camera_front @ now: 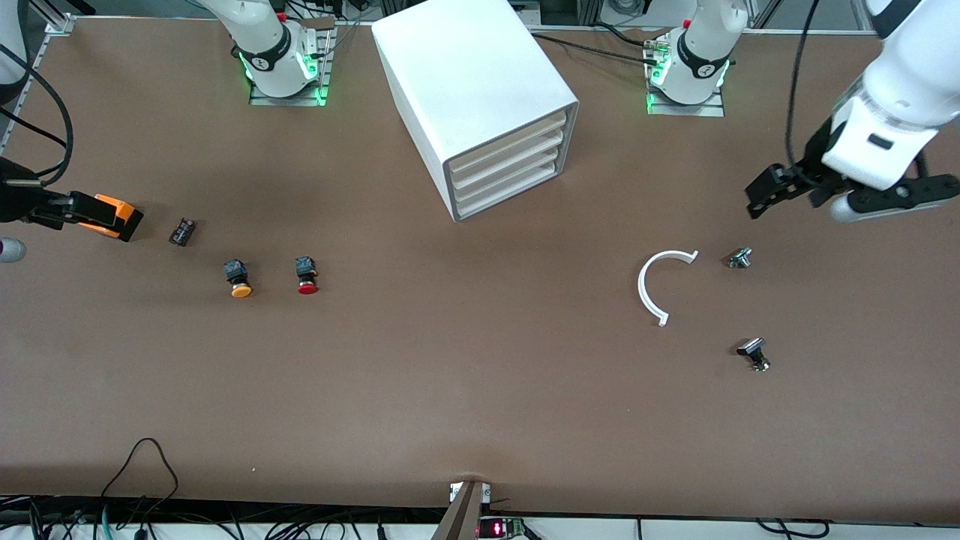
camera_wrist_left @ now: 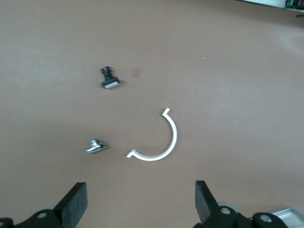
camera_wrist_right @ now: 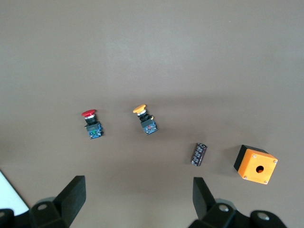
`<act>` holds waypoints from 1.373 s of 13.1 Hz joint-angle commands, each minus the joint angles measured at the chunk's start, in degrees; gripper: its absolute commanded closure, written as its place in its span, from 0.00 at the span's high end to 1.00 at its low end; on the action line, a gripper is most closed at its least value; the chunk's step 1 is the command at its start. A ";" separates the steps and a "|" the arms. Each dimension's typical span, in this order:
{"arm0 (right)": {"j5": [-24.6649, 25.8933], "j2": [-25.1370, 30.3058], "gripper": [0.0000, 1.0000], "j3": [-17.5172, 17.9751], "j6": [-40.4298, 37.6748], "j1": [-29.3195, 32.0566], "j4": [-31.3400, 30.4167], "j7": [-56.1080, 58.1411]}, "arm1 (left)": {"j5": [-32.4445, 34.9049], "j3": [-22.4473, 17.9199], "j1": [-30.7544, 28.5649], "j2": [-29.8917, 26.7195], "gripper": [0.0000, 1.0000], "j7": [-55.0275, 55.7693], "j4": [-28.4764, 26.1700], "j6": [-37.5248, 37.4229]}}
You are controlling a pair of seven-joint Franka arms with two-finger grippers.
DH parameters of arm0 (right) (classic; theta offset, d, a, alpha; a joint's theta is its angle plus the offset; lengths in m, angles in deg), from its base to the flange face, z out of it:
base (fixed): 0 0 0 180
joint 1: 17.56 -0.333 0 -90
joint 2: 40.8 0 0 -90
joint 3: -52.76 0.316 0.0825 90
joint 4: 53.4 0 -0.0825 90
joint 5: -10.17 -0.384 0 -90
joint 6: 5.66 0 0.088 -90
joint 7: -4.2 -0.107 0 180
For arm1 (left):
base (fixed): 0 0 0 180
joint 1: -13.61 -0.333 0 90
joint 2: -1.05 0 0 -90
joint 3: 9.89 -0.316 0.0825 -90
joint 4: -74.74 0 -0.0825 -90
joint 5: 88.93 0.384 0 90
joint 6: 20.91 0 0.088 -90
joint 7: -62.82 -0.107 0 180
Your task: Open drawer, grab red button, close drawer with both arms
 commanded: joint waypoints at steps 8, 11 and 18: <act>4.36 -0.37 1.00 0.78 -0.13 -2.15 -0.28 0.56 | 0.90 -0.49 -1.43 2.23 1.00 -9.04 2.33 -4.79; 4.18 0.69 1.00 0.96 -0.22 -2.50 0.68 -0.49 | -0.58 -0.49 -2.83 2.32 1.00 -16.08 2.33 -5.06; 4.18 0.86 1.00 3.15 -0.40 -2.41 1.04 -0.85 | -1.74 -0.49 -3.19 2.40 1.00 -16.01 2.33 -6.29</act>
